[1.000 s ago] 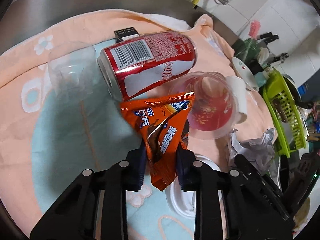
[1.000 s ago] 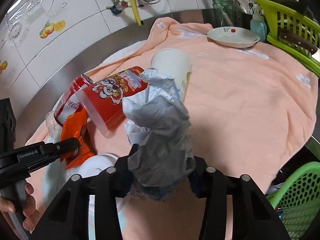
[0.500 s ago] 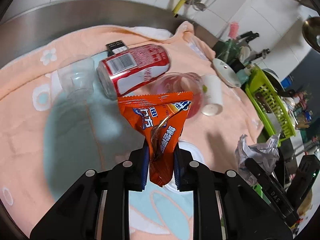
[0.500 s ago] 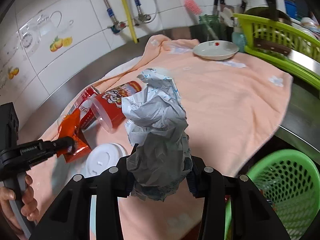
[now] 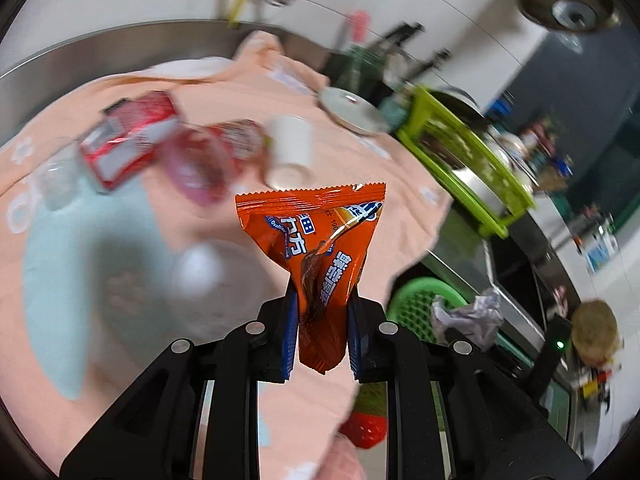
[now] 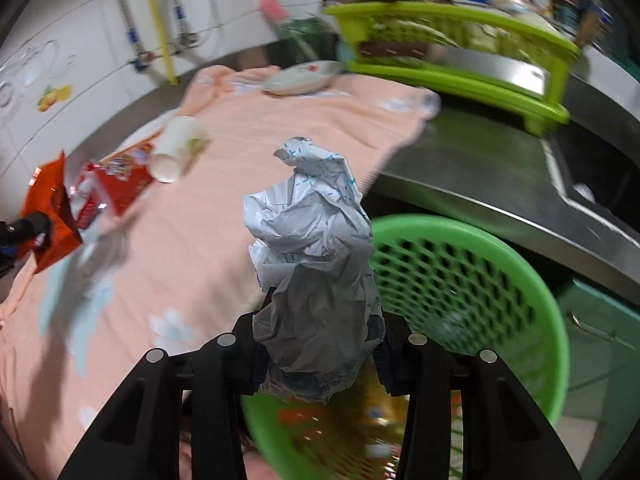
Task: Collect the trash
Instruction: 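Move both items over the green basket and open both tools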
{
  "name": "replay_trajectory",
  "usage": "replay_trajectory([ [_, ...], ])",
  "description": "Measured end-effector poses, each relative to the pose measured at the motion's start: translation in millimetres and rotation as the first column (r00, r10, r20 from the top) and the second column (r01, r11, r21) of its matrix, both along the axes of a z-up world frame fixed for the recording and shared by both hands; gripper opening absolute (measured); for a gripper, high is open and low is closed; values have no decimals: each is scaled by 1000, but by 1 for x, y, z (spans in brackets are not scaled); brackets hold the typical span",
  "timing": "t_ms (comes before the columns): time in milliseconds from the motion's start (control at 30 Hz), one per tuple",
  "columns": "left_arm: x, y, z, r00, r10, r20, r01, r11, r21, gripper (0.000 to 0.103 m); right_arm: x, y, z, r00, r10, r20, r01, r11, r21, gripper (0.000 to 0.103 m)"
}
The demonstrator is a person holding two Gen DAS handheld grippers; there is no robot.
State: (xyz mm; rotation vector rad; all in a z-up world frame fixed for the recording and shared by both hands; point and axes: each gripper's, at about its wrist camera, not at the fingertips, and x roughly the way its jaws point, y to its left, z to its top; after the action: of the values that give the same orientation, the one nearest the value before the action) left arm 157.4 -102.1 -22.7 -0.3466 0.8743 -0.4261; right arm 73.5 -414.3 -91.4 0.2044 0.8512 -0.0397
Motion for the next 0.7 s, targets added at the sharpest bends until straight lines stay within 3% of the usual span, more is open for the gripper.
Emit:
replay_trajectory([
  [433, -22, -124, -16, 973, -230, -33, 232, 971, 60, 20, -38, -64, -16, 992, -120, -31, 120, 993, 10, 42],
  [700, -31, -178, -39, 946, -317, -74, 324, 939, 118, 22, -49, -80, -9, 988, -151, -10, 151, 988, 19, 58],
])
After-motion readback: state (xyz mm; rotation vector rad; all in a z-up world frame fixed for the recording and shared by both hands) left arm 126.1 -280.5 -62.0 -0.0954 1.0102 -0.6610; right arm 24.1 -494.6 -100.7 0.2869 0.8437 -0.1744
